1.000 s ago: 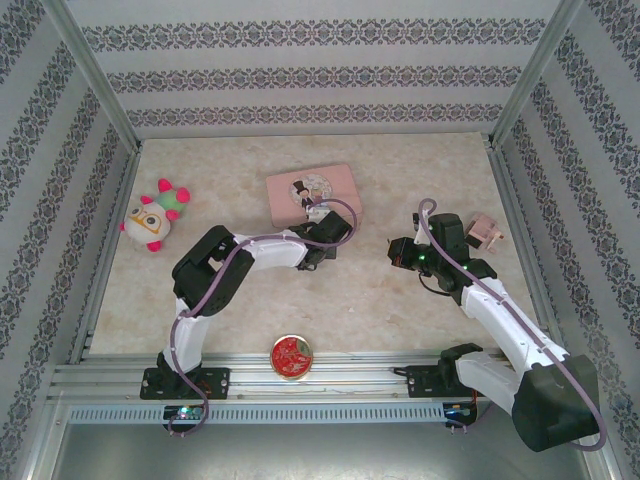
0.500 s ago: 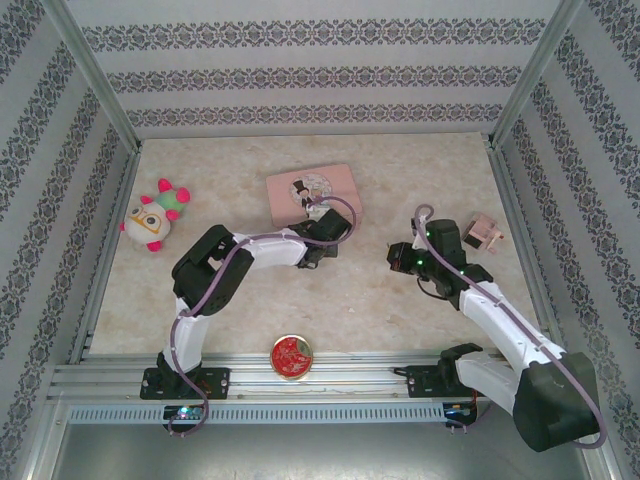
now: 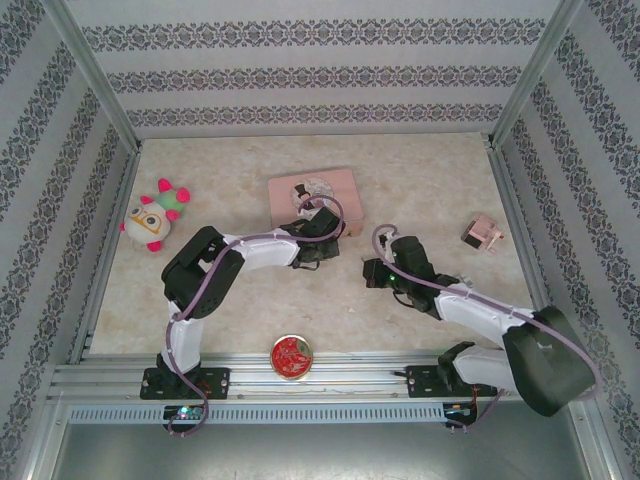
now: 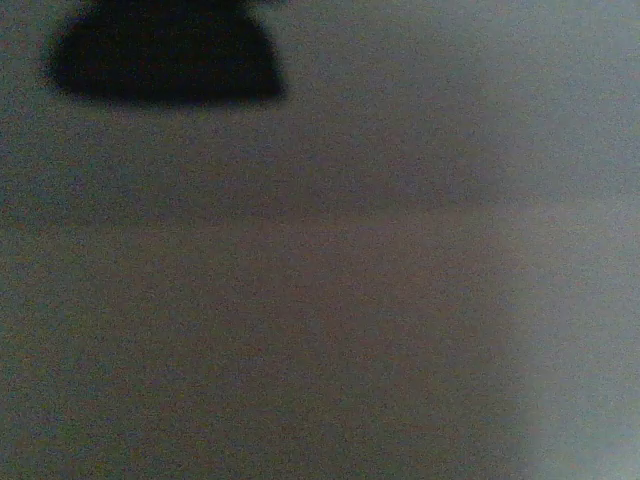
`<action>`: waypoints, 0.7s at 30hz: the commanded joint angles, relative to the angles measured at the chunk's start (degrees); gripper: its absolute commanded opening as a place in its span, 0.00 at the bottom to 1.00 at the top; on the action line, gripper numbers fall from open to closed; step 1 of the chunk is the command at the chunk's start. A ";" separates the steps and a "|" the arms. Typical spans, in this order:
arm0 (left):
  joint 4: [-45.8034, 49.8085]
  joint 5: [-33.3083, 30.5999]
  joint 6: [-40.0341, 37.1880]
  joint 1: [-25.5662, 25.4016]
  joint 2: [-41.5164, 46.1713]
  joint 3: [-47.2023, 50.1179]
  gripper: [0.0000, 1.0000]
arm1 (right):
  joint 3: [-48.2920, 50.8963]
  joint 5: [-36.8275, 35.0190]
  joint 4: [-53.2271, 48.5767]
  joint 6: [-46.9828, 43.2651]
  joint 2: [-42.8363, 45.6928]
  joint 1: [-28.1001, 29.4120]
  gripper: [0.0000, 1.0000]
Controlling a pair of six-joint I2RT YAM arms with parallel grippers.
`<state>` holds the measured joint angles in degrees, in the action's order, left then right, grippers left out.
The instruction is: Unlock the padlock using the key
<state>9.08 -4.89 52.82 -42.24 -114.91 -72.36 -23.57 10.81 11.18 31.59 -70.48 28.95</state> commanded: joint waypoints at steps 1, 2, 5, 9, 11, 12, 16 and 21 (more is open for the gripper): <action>-5.84 4.28 5.77 0.57 2.87 0.83 0.18 | 1.04 -2.11 10.18 0.40 -3.09 1.90 0.00; -6.46 4.71 6.70 0.74 2.85 1.06 0.18 | 1.35 -2.17 11.83 0.54 -4.10 2.43 0.00; -8.12 5.74 9.23 1.28 2.76 1.68 0.18 | 2.42 -2.37 17.22 0.84 -7.01 3.94 0.00; -8.96 5.76 10.94 1.72 2.52 1.41 0.19 | 3.07 -2.68 21.91 1.06 -10.71 5.29 0.00; -9.08 5.93 11.29 1.81 2.28 1.05 0.21 | 3.27 -2.22 24.13 1.27 -12.57 5.43 0.00; -9.21 6.18 11.57 1.89 2.08 0.99 0.21 | 3.19 -1.99 25.06 1.64 -13.58 5.50 0.00; -10.20 7.14 12.79 1.97 1.41 0.98 0.21 | 2.53 -0.73 28.97 2.41 -17.53 5.71 0.00; -10.64 8.05 13.92 2.07 1.01 0.97 0.20 | 1.22 -0.36 33.23 3.12 -22.08 5.82 0.00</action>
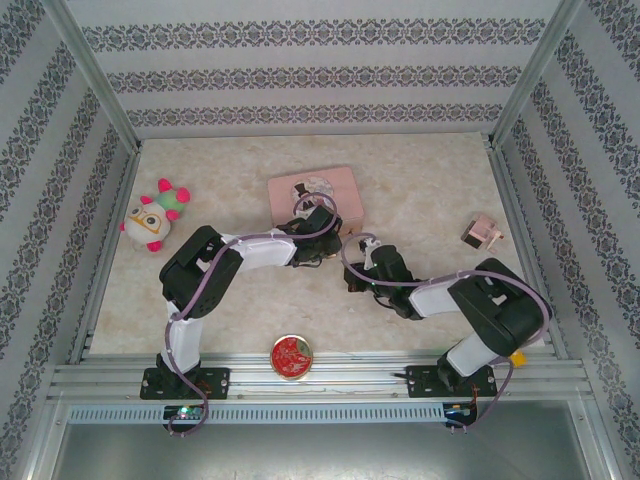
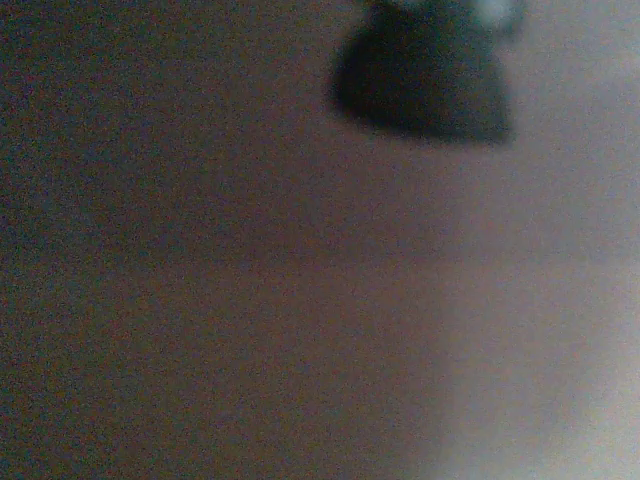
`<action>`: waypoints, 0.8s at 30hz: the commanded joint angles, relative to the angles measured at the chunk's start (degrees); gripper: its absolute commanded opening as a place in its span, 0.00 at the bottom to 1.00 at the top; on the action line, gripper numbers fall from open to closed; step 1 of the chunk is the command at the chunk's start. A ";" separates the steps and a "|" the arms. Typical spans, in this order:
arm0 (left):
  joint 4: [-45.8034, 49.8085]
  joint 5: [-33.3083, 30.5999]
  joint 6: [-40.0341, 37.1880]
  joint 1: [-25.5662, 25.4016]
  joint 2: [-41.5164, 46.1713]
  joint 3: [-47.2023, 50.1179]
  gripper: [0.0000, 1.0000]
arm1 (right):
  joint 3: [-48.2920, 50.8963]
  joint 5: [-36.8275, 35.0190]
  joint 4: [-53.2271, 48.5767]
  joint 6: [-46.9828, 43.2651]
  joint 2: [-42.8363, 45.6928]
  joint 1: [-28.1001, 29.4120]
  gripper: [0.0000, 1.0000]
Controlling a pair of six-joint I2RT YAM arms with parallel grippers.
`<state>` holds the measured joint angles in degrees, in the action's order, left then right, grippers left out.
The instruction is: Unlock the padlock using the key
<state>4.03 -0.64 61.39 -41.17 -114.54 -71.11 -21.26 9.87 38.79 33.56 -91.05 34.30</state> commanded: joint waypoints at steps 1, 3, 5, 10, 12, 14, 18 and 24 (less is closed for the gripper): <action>-5.66 3.90 5.61 1.00 0.62 -0.22 0.20 | -1.41 0.59 6.15 1.20 -2.27 0.57 0.00; -5.94 4.07 6.18 1.10 0.60 0.02 0.20 | -1.92 0.41 7.09 1.33 -3.58 0.55 0.00; -5.67 4.18 6.61 1.09 0.50 -0.01 0.20 | -2.02 0.32 8.41 1.57 -4.59 0.51 0.00; -5.55 4.77 8.06 1.10 0.06 0.17 0.20 | -2.48 -0.04 10.17 1.86 -6.28 0.49 0.00; -5.93 5.12 8.44 1.12 -0.26 0.24 0.20 | -2.74 0.44 10.79 1.90 -6.92 0.52 0.00; -6.03 5.30 8.52 1.18 -0.42 0.14 0.20 | -2.95 0.98 11.86 2.03 -7.62 0.53 0.00; -6.18 5.40 8.67 1.18 -0.59 0.24 0.20 | -2.92 1.52 13.12 2.21 -8.52 0.57 0.00; -6.38 5.26 8.90 1.22 -0.94 0.26 0.20 | -1.95 1.74 15.39 2.21 -8.97 0.56 0.00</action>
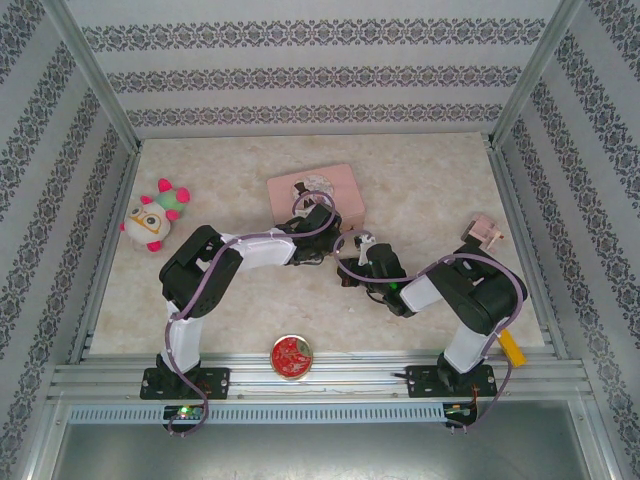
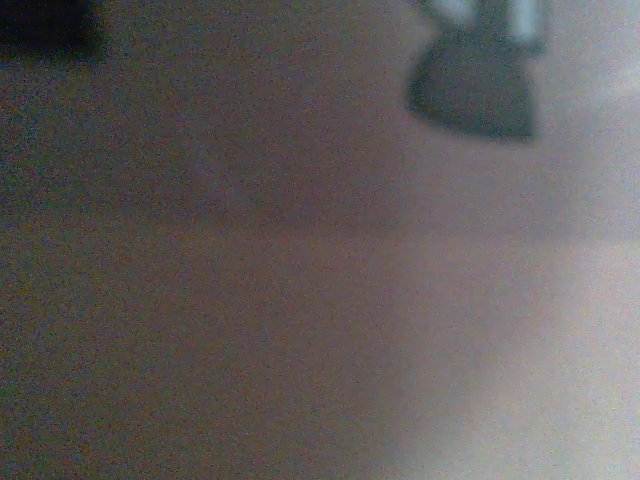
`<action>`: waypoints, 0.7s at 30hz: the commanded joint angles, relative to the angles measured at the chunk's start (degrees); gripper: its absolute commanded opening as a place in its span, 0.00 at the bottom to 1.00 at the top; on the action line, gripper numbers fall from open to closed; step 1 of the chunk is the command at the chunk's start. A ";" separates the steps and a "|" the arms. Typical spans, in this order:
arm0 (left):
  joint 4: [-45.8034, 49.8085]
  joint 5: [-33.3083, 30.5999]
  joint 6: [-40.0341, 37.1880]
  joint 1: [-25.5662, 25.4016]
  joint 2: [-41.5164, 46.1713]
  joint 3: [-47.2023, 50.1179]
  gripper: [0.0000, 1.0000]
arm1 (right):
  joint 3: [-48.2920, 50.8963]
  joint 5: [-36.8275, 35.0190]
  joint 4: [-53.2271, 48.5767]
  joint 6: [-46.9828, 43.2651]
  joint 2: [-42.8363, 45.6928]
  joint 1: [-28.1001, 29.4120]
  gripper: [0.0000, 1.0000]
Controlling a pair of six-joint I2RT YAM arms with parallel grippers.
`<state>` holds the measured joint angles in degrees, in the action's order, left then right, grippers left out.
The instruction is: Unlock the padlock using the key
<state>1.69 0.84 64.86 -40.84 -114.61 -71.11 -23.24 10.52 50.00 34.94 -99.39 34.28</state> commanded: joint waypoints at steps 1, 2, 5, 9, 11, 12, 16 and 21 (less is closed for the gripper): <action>-4.09 3.81 5.51 0.85 -0.96 0.26 0.19 | 0.21 0.95 4.47 0.83 -0.63 0.54 0.00; -4.20 3.82 5.62 0.85 -0.97 0.26 0.19 | 0.45 0.82 4.66 0.83 -0.54 0.60 0.00; -4.42 3.75 5.67 0.85 -0.97 0.42 0.18 | 1.22 0.32 5.37 1.05 -0.12 0.58 0.00; -4.43 3.47 5.72 0.94 -0.88 0.60 0.18 | 2.27 -0.48 5.81 1.18 0.41 0.58 0.00; -4.66 3.47 5.79 1.02 -0.78 0.79 0.18 | 2.65 -0.50 6.20 1.18 0.52 0.61 0.00; -4.61 3.38 5.80 1.03 -0.79 0.79 0.18 | 2.81 -0.58 6.33 1.18 0.52 0.53 0.00; -4.83 3.38 5.89 1.18 -0.88 0.96 0.17 | 3.21 -0.72 7.28 1.18 0.68 0.57 0.00; -4.93 3.60 5.89 1.20 -1.14 0.91 0.17 | 3.21 -0.46 8.07 1.01 0.52 0.57 0.00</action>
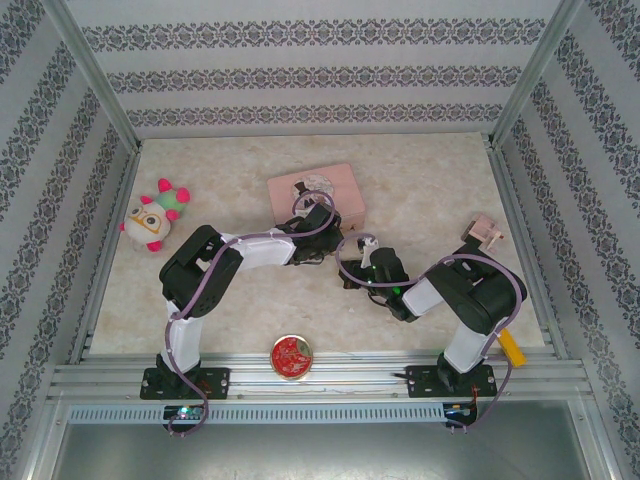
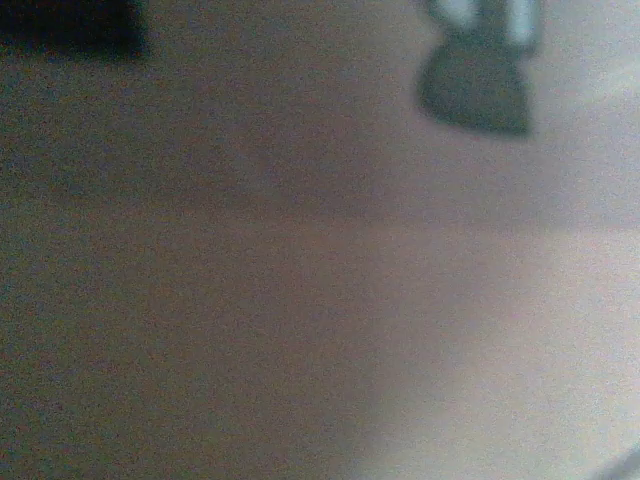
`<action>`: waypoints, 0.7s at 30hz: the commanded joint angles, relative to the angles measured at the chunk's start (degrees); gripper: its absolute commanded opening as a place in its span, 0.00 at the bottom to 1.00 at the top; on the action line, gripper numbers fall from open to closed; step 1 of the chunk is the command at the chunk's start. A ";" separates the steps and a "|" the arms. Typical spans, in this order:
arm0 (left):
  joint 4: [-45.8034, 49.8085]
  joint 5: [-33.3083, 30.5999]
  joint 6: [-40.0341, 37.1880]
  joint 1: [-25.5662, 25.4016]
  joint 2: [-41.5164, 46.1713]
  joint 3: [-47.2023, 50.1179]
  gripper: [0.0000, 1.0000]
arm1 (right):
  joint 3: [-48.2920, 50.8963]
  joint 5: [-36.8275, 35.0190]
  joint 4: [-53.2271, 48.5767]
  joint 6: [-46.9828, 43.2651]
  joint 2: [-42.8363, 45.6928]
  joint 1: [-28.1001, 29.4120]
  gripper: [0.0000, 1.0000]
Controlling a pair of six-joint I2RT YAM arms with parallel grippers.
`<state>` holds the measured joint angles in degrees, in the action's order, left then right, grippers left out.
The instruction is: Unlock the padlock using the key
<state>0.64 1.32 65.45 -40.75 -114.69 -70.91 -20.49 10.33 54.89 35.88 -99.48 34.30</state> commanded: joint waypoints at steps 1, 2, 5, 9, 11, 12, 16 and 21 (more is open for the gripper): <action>-3.93 3.16 5.27 1.11 -1.13 0.71 0.17 | 0.45 -0.27 3.35 0.07 0.56 0.58 0.00; -3.88 3.25 5.26 1.11 -1.23 0.73 0.17 | 0.45 -0.31 3.38 0.07 0.52 0.59 0.00; -3.94 3.59 5.39 1.11 -1.45 0.76 0.17 | -0.11 -0.22 3.39 0.09 0.19 0.43 0.00; -4.04 3.86 5.29 1.11 -1.50 0.73 0.16 | -0.60 -0.04 4.09 0.80 -0.95 0.15 0.00; -4.07 3.91 5.30 1.11 -1.50 0.90 0.16 | -0.60 0.13 4.80 1.33 -1.40 -0.10 0.00; -4.16 3.95 5.25 1.11 -1.51 0.93 0.16 | -0.56 0.13 5.23 1.45 -1.55 -0.28 0.00; -4.25 4.46 5.45 1.11 -1.85 0.87 0.16 | -0.90 0.30 6.01 1.71 -1.68 -0.36 0.00; -4.52 5.18 5.65 1.11 -2.20 0.79 0.15 | -1.95 0.13 6.85 2.00 -1.86 -0.42 0.00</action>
<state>0.19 1.72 65.45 -40.73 -115.02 -70.83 -20.64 10.33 57.36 37.36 -100.62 34.24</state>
